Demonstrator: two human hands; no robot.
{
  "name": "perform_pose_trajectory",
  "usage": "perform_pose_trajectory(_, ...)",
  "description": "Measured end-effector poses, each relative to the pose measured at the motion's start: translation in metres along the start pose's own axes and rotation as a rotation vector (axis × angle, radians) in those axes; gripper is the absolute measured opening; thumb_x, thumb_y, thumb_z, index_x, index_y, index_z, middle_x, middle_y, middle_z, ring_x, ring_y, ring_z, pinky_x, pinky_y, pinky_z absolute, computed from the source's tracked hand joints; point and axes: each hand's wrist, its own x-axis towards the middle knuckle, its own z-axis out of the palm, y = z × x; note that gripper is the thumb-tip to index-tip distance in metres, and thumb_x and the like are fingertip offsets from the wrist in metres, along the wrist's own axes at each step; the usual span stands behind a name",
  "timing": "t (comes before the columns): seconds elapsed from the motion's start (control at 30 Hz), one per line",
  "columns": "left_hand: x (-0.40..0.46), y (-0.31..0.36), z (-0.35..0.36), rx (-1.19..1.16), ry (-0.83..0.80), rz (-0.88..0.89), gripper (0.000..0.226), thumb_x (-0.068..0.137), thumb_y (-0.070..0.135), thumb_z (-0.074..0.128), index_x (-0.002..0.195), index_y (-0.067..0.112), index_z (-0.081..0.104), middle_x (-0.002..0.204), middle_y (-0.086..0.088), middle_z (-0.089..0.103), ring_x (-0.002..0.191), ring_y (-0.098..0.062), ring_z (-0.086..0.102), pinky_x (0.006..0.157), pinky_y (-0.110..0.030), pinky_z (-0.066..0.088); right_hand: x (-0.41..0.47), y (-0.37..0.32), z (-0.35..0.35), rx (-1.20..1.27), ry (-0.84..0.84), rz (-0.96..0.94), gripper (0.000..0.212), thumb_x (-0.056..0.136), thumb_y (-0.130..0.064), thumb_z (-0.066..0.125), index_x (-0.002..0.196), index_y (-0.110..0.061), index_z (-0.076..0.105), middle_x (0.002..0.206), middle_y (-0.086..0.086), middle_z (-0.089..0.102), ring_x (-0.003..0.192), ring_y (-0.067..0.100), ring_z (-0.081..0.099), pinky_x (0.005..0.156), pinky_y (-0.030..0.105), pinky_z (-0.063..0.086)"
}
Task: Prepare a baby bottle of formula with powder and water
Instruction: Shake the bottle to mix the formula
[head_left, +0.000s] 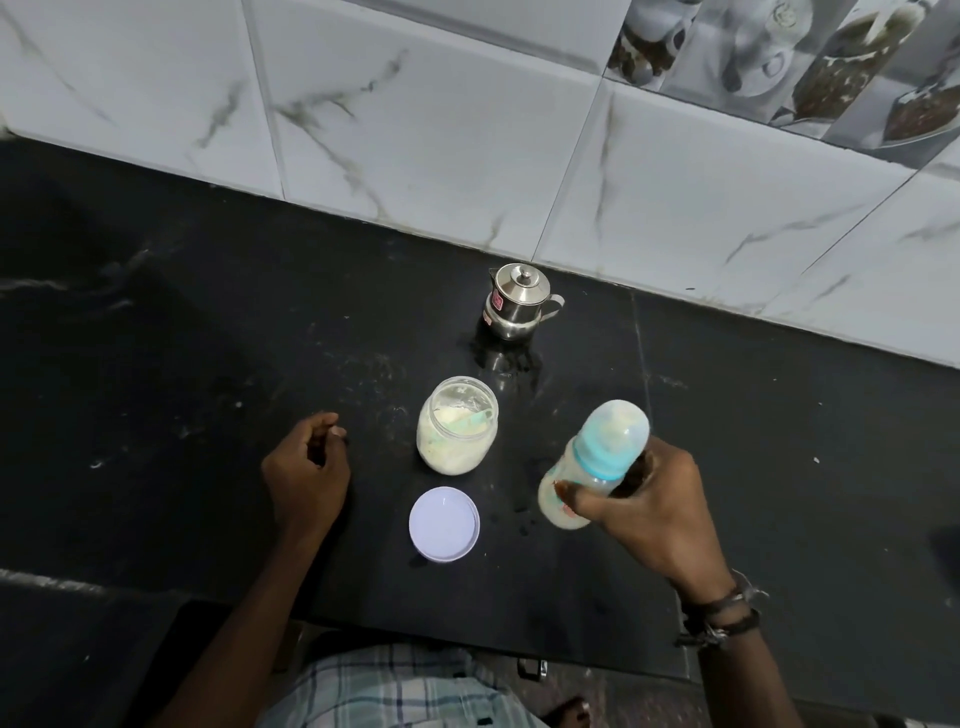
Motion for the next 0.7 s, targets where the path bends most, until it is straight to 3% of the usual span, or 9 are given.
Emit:
perform_pose_trajectory(0.07,0.0,0.001,0.0,0.0,0.001,0.002,0.019,0.091,0.003,0.064,0.108,0.01,0.07,0.09,0.001,0.07,0.081,0.001,0.064,0.075,-0.002,0.047,0.002,0.002,0.0,-0.076,0.03,0.015,0.047,0.053,-0.041,0.084,0.096,-0.03,0.069,0.085,-0.013,0.074,0.078,0.006,0.072,0.071,0.037,0.061)
perform_pose_trajectory(0.3,0.0,0.0,0.0,0.0,0.003,0.006,0.019,0.091,0.002,0.065,0.108,0.008,0.07,0.089,0.001,0.069,0.08,0.003,0.064,0.075,-0.002,0.047,0.009,0.012,-0.004,0.006,-0.06,0.0,0.049,0.062,-0.031,0.091,0.106,-0.023,0.071,0.096,-0.012,0.076,0.087,0.004,0.073,0.075,0.03,0.062)
perform_pose_trajectory(0.5,0.001,-0.005,0.0,0.001,0.009,0.033,0.019,0.091,0.002,0.065,0.108,0.009,0.07,0.09,0.002,0.069,0.084,0.01,0.064,0.077,-0.001,0.046,0.022,0.017,0.006,0.001,-0.027,0.016,0.052,0.06,-0.037,0.089,0.107,-0.024,0.07,0.096,-0.011,0.076,0.087,0.007,0.073,0.077,0.037,0.061)
perform_pose_trajectory(0.6,0.0,-0.006,0.001,-0.009,0.026,0.015,0.019,0.09,0.002,0.065,0.106,0.01,0.071,0.092,0.0,0.071,0.081,-0.001,0.065,0.077,0.0,0.045,0.036,0.021,0.011,-0.011,0.001,0.031,0.054,0.059,-0.043,0.086,0.107,-0.025,0.069,0.094,-0.009,0.075,0.085,0.009,0.072,0.076,0.039,0.06)
perform_pose_trajectory(0.7,0.001,-0.006,0.002,-0.012,0.024,0.012,0.019,0.09,0.002,0.065,0.106,0.011,0.072,0.092,-0.001,0.072,0.083,-0.011,0.067,0.077,-0.001,0.045,0.057,0.025,0.017,-0.024,0.046,0.022,0.051,0.063,-0.033,0.089,0.108,-0.021,0.068,0.094,-0.009,0.074,0.084,0.007,0.071,0.075,0.032,0.06)
